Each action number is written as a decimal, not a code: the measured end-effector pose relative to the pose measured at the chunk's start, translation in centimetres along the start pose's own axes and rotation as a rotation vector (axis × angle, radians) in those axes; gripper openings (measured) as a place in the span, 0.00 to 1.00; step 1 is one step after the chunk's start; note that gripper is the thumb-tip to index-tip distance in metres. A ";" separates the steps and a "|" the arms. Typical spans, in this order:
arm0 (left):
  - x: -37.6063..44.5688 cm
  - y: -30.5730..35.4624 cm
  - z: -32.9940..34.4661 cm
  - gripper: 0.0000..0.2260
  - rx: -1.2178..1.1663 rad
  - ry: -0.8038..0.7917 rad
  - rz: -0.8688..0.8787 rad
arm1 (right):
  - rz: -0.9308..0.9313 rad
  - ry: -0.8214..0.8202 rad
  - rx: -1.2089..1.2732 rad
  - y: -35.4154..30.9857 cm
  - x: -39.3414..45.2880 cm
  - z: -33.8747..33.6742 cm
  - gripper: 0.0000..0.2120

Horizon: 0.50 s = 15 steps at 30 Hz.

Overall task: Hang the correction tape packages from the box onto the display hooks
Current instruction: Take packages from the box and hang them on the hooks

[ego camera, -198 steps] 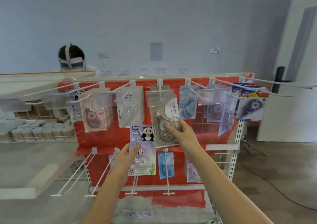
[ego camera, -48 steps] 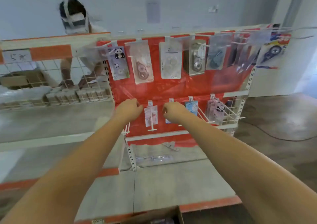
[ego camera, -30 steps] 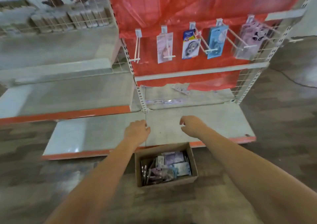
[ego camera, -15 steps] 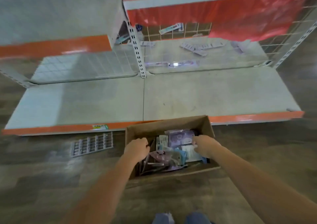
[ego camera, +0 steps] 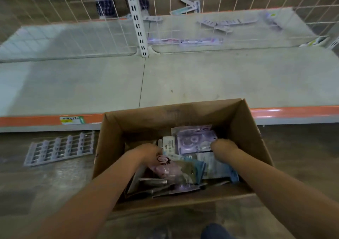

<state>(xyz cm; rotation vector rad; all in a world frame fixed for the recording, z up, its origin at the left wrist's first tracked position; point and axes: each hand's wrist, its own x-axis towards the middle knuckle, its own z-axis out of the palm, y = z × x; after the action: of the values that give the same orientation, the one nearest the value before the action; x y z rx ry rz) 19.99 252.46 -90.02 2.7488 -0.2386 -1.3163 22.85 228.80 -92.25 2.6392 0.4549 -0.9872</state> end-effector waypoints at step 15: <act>1.2 -2.3 2.6 0.10 -0.484 0.235 -0.024 | -0.107 0.085 0.015 -0.6 0.9 2.6 0.17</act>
<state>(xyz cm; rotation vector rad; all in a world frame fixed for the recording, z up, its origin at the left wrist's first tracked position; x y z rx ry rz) 18.98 254.44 -92.86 2.4564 0.1169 -0.8922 21.81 228.56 -94.84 2.7027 0.6164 -0.9147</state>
